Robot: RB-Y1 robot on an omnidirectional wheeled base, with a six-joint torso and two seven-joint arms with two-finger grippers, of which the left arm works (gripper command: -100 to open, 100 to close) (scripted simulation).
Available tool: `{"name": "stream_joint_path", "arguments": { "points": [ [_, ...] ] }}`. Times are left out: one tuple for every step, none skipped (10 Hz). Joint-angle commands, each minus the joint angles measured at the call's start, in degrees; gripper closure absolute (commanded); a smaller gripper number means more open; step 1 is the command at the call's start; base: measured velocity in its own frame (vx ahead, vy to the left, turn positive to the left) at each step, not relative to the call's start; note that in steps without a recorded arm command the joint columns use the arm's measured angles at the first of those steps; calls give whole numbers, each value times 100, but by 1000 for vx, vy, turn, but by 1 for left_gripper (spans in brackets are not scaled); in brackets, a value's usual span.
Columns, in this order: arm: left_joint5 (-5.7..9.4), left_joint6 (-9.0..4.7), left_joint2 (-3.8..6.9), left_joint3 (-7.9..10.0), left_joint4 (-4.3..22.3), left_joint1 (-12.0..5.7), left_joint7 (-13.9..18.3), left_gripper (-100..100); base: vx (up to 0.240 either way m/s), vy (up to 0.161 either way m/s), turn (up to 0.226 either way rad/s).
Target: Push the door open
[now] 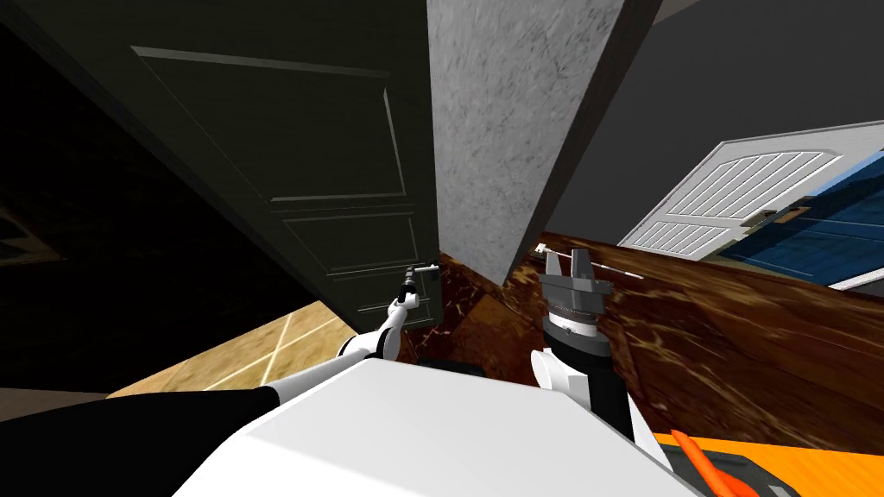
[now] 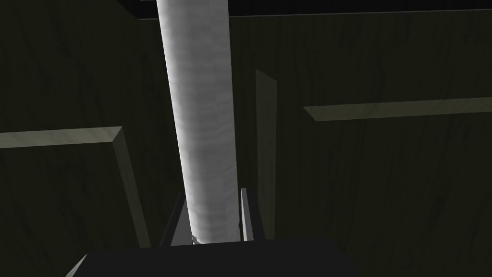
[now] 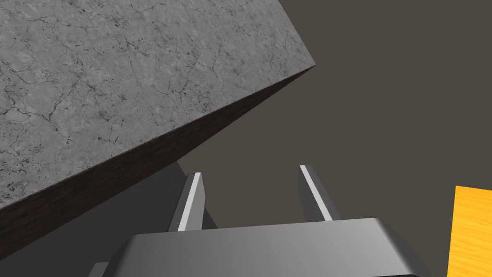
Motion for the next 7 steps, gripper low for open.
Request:
{"name": "stream_joint_path", "arguments": {
  "points": [
    [68,-21,-71,87,-33,-27,-148,100,166,-123,123],
    [103,-23,-126,127,-33,-35,-219,100,141,-129,104],
    [129,-24,-172,156,-33,-41,-271,100,111,-127,94],
    [153,-26,-217,184,-34,-47,-321,100,99,-146,79],
    [167,-27,-244,199,-34,-50,-347,100,61,-157,49],
    [171,-27,-141,245,-58,-10,-327,100,15,-49,76],
    [187,-50,-45,301,-55,0,-359,100,54,61,48]
  ]
}}
